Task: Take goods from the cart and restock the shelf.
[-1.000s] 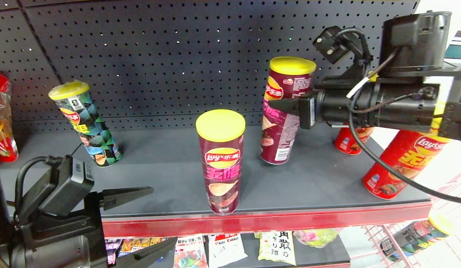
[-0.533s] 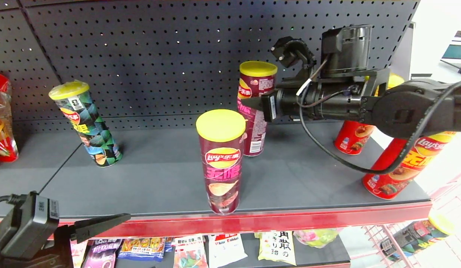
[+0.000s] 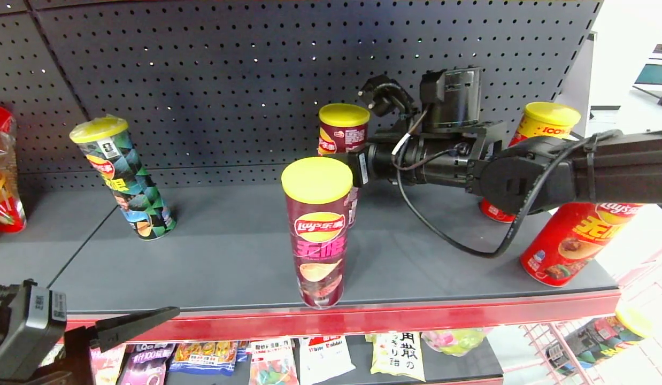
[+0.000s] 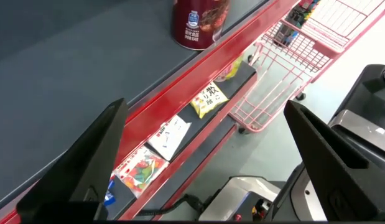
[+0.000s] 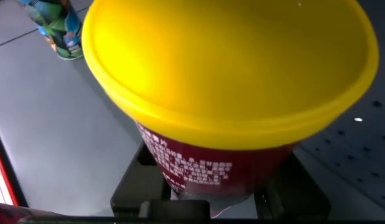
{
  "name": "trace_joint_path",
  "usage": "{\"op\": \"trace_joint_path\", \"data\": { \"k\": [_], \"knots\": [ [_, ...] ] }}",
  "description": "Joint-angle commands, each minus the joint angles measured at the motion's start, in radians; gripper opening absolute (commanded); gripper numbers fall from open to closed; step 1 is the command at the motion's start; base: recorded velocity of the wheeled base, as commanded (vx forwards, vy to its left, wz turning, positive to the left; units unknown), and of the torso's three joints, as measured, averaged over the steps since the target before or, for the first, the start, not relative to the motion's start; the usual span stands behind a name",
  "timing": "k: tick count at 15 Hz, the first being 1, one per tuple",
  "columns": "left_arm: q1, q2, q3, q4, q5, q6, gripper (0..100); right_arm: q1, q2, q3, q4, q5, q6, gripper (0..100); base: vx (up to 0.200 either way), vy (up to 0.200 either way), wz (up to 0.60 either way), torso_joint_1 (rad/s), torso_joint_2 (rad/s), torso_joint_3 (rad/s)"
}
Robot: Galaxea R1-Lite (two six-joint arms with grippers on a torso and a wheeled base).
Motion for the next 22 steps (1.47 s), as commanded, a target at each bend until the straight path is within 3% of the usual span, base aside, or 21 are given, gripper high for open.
{"op": "trace_joint_path", "data": {
  "k": [1, 8, 9, 17, 22],
  "knots": [
    [0.0, -0.008, 0.003, 0.0, 0.0, 0.0, 100, 0.003, 0.004, 0.008, 0.0, 0.0, 0.0, 0, 0.0, 0.0, 0.0, 0.0, 0.0, 0.0],
    [0.0, -0.031, 0.002, 0.026, 0.0, 0.0, 100, 0.004, 0.002, 0.016, -0.002, -0.001, 0.0, 0, 0.0, 0.0, 0.0, 0.0, 0.0, 0.0],
    [0.0, -0.031, 0.002, 0.026, 0.0, 0.0, 100, 0.004, -0.001, 0.023, -0.002, -0.003, 0.001, 100, 0.0, 0.0, 0.0, 0.0, 0.0, 0.0],
    [0.0, -0.014, -0.011, 0.026, 0.0, 0.0, 100, 0.016, -0.157, 0.198, 0.0, -0.046, 0.037, 100, 0.0, 0.0, 0.0, 0.0, 0.0, 0.0],
    [0.037, 0.071, -0.061, 0.024, 0.014, 0.0, 100, 0.018, -0.363, 0.46, 0.001, -0.158, 0.046, 100, 0.0, 0.0, 0.0, 0.0, 0.0, 0.0]
  ]
}}
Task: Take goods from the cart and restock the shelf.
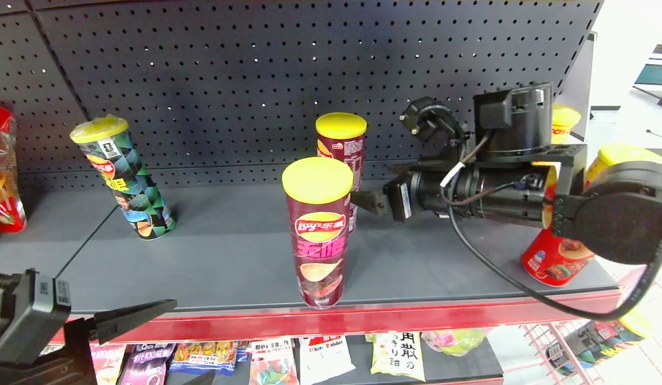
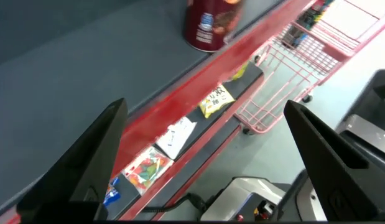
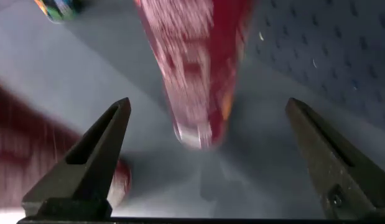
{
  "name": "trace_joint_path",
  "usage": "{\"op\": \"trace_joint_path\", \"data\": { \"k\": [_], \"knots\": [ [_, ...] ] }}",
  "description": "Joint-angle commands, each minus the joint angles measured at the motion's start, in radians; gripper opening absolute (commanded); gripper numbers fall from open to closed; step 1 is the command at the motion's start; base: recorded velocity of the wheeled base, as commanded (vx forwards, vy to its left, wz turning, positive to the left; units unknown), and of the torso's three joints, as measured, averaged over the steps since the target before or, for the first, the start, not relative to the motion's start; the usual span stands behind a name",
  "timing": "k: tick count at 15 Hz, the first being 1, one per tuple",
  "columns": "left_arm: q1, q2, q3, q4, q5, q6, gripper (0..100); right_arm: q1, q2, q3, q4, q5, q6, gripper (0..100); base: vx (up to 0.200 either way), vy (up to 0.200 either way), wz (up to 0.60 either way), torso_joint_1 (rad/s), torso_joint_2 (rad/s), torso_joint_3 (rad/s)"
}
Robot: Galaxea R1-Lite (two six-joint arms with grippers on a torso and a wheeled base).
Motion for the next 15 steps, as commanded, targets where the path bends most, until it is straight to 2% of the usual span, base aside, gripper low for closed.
{"op": "trace_joint_path", "data": {
  "k": [1, 6, 9, 12, 15],
  "knots": [
    [0.007, 0.077, -0.039, -0.001, 0.018, 0.001, 100, 0.005, -0.153, 0.152, -0.001, -0.027, 0.003, 100, 0.0, 0.0, 0.0, 0.0, 0.0, 0.0],
    [0.007, 0.205, -0.119, -0.003, 0.045, 0.001, 100, 0.012, -0.346, 0.321, 0.0, -0.029, -0.002, 100, 0.0, 0.0, 0.0, 0.0, 0.0, 0.0],
    [0.007, 0.356, -0.199, -0.007, 0.088, 0.008, 100, 0.061, -0.593, 0.491, 0.006, -0.027, -0.005, 100, 0.0, 0.0, 0.0, 0.0, 0.0, 0.0],
    [0.006, 0.446, -0.245, -0.009, 0.113, 0.013, 100, 0.057, -0.746, 0.606, 0.008, -0.027, -0.003, 100, 0.0, 0.0, 0.0, 0.0, 0.0, 0.0],
    [0.004, 0.514, -0.277, -0.009, 0.131, 0.048, 100, 0.029, -0.811, 0.632, 0.009, -0.041, 0.001, 100, 0.0, 0.0, 0.0, 0.0, 0.0, 0.0]
  ]
}}
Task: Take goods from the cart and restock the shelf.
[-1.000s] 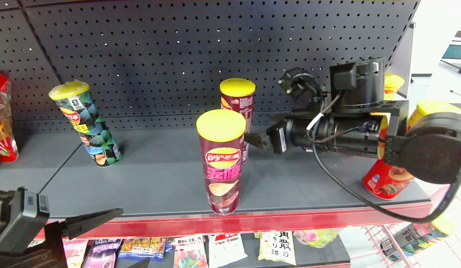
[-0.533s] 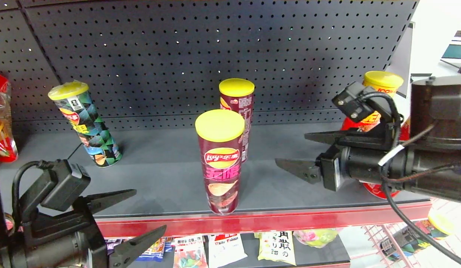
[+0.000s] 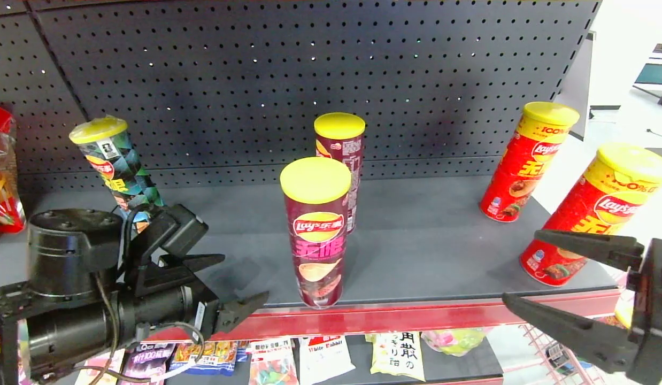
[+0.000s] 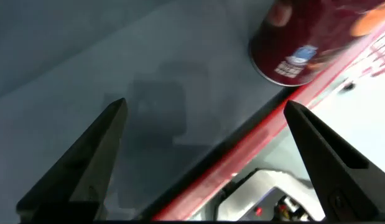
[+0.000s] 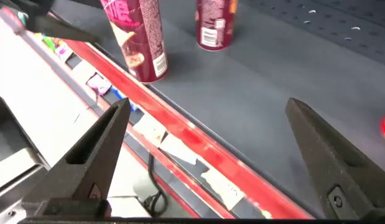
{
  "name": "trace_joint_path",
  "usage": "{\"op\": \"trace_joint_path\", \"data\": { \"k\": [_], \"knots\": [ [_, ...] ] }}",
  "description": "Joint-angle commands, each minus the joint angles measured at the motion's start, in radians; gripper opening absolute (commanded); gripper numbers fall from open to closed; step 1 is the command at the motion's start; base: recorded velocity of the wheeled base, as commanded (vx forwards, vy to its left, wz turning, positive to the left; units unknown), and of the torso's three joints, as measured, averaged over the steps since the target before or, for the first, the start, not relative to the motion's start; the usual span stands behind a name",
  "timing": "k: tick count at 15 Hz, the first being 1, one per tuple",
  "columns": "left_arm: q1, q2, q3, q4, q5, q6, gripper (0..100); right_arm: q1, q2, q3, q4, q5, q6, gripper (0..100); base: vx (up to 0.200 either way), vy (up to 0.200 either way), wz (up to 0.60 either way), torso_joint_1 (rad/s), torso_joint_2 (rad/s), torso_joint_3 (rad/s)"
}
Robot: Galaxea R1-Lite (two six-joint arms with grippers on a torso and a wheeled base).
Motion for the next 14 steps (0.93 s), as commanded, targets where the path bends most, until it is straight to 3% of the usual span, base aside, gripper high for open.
{"op": "trace_joint_path", "data": {
  "k": [1, 6, 14],
  "knots": [
    [0.0, 0.081, -0.028, 0.0, 0.001, 0.013, 100, -0.027, -0.088, 0.02, -0.002, -0.002, 0.002, 100, 0.0, 0.0, 0.0, 0.0, 0.0, 0.0],
    [-0.004, 0.167, -0.118, -0.002, 0.001, 0.016, 100, -0.059, -0.1, 0.023, -0.001, 0.0, 0.004, 100, 0.0, 0.0, 0.0, 0.0, 0.0, 0.0],
    [-0.023, 0.218, -0.172, -0.006, 0.001, 0.016, 100, -0.058, -0.096, 0.021, -0.001, 0.0, 0.01, 100, 0.0, 0.0, 0.0, 0.0, 0.0, 0.0]
  ]
}}
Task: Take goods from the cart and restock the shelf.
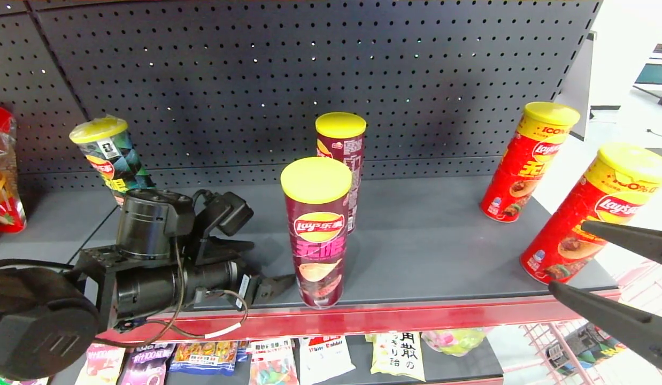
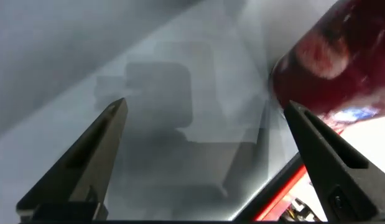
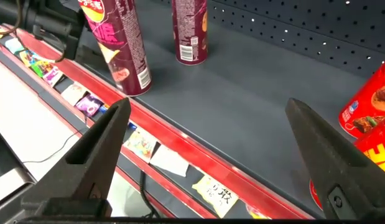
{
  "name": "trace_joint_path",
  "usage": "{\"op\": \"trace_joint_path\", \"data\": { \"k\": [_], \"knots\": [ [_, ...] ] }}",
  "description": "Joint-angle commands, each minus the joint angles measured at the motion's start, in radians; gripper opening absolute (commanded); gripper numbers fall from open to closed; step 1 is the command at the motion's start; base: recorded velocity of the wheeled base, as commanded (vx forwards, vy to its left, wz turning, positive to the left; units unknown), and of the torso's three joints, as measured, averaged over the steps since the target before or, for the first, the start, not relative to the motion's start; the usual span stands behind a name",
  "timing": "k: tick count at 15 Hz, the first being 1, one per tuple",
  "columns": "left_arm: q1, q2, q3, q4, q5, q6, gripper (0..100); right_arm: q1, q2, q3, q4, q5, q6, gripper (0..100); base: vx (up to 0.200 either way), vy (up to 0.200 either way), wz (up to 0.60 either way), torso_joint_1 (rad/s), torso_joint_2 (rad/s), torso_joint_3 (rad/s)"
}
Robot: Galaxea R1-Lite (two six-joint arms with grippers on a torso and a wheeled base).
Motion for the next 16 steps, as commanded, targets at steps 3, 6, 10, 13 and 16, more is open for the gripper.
{"op": "trace_joint_path", "data": {
  "k": [3, 6, 10, 13, 16],
  "knots": [
    [-0.019, 0.027, -0.02, 0.0, 0.002, 0.0, 100, -0.001, 0.006, 0.0, -0.002, 0.0, 0.002, 100, 0.0, 0.0, 0.0, 0.0, 0.0, 0.0],
    [-0.024, 0.039, -0.034, 0.0, 0.002, 0.0, 100, -0.001, 0.006, 0.001, 0.0, 0.0, 0.01, 100, 0.0, 0.0, 0.0, 0.0, 0.0, 0.0],
    [-0.029, 0.054, -0.055, 0.0, 0.002, 0.0, 100, 0.001, 0.006, -0.002, 0.0, 0.0, 0.01, 100, 0.0, 0.0, 0.0, 0.0, 0.0, 0.0],
    [-0.029, 0.07, -0.069, 0.0, 0.002, 0.0, 100, -0.001, 0.004, 0.0, 0.0, -0.001, 0.01, 100, 0.0, 0.0, 0.0, 0.0, 0.0, 0.0],
    [-0.029, 0.065, -0.072, 0.0, 0.015, 0.0, 100, -0.002, 0.0, 0.024, -0.002, -0.001, 0.01, 100, 0.0, 0.0, 0.0, 0.0, 0.0, 0.0]
  ]
}}
